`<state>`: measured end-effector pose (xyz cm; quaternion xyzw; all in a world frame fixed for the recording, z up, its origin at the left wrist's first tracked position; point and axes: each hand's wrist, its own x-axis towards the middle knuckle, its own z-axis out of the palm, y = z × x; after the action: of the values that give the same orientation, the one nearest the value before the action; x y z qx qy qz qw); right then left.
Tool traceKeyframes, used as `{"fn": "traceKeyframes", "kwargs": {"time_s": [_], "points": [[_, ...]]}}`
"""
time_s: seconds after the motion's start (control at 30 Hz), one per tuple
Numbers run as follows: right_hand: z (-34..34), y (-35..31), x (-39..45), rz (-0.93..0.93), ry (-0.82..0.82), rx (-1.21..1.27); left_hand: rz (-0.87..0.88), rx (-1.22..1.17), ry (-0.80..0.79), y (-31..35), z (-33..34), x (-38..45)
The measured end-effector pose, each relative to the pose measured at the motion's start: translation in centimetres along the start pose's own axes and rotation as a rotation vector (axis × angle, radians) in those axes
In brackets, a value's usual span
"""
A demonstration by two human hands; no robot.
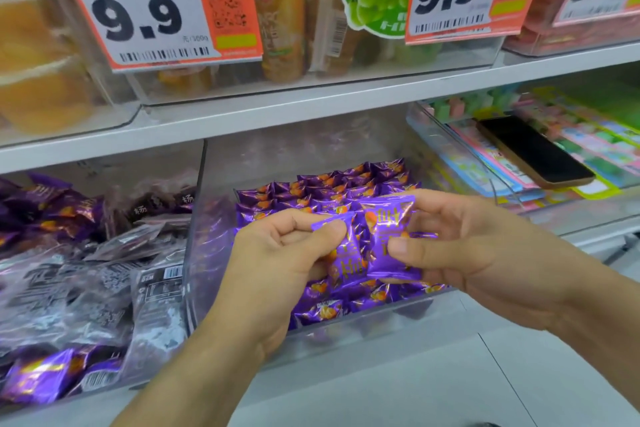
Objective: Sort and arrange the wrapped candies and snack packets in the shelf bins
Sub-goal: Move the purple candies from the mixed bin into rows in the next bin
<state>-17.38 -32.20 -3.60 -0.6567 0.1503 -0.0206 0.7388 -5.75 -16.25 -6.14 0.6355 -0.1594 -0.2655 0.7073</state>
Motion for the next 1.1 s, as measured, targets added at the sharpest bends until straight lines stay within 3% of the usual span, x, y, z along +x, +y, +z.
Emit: {"fn": "traceKeyframes", "kwargs": {"time_s": [0.17, 0.53, 0.67, 0.87, 1.1], "points": [[-0.3, 0.2, 0.3, -0.018, 0.122, 0.041, 0.023, 0.046, 0.019, 0.1, -0.1, -0.1], [-0.4, -0.7, -0.1, 0.012, 0.02, -0.076, -0.142, -0.024, -0.014, -0.2, -0.3, 0.3], [-0.6, -0.3, 0.3, -0.007, 0.035, -0.093, -0.146, -0.029, -0.048, -0.3, -0.2, 0.2], [-0.4, 0.4, 0.3, -0.016, -0.068, -0.13, -0.117, -0.014, -0.035, -0.6, 0.2, 0.0], [0.9, 0.8, 0.7, -0.202, 0.145, -0.256, -0.108, -0.087, -0.118, -0.1, 0.5, -0.3]]}}
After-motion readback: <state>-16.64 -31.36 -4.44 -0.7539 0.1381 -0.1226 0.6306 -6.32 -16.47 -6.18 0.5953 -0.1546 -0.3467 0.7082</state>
